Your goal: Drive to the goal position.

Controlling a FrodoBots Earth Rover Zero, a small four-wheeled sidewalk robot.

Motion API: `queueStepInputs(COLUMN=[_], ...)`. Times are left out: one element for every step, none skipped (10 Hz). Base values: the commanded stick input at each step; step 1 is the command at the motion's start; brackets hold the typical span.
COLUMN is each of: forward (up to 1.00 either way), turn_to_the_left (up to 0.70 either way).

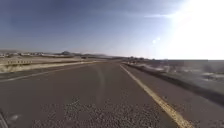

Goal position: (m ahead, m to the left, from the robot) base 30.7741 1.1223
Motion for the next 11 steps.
queueStepInputs(forward=[0.7, 0.7, 0.7, 0.7, 0.7, 0.7, 0.7, 0.7, 0.7, 0.7, 0.7], turn_to_the_left=[0.0, 0.0, 0.0, 0.0, 0.0, 0.0, 0.0, 0.0, 0.0, 0.0, 0.0])
